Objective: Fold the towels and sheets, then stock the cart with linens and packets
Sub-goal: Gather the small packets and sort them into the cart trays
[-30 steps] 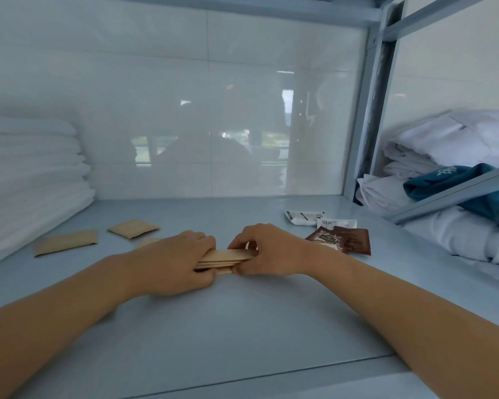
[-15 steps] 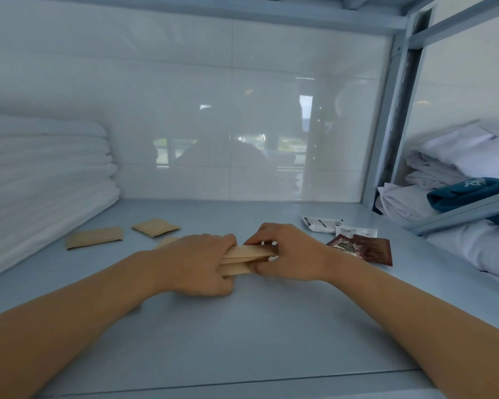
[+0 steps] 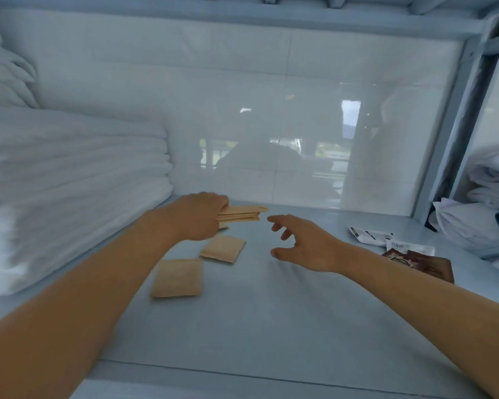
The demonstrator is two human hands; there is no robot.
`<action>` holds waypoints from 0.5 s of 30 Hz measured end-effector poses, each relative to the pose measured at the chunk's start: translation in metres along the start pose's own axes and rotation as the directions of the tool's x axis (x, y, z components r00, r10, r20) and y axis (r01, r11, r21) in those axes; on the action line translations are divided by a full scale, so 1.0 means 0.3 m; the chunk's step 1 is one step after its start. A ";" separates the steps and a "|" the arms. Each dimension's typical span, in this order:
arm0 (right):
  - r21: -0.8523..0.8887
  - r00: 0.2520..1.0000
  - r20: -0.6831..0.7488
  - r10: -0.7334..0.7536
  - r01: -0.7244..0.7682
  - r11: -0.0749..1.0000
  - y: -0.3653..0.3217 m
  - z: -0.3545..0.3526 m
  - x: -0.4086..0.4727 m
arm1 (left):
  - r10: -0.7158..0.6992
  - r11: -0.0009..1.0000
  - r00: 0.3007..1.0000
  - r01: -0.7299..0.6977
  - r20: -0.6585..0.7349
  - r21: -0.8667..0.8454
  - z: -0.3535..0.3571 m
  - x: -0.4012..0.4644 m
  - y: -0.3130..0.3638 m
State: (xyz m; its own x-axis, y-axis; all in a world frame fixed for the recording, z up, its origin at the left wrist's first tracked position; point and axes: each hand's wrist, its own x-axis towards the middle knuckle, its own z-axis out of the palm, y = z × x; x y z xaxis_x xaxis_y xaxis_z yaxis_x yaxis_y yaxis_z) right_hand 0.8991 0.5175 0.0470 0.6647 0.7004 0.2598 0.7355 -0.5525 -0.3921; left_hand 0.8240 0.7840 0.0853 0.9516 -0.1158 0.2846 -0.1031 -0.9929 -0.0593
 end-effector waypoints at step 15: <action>-0.063 0.982 0.180 0.054 -0.043 0.997 -0.176 0.190 0.547 | -0.303 0.944 0.941 0.318 0.152 -0.088 0.058 -0.127 -0.414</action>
State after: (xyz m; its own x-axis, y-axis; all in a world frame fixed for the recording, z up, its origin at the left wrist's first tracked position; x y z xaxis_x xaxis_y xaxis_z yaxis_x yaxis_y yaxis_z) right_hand 0.9620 0.6873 0.0601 0.6689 0.7396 0.0748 0.7128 -0.6096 -0.3468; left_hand 0.8057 0.9121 0.0653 0.9706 0.1957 0.1401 0.1798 -0.9765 0.1188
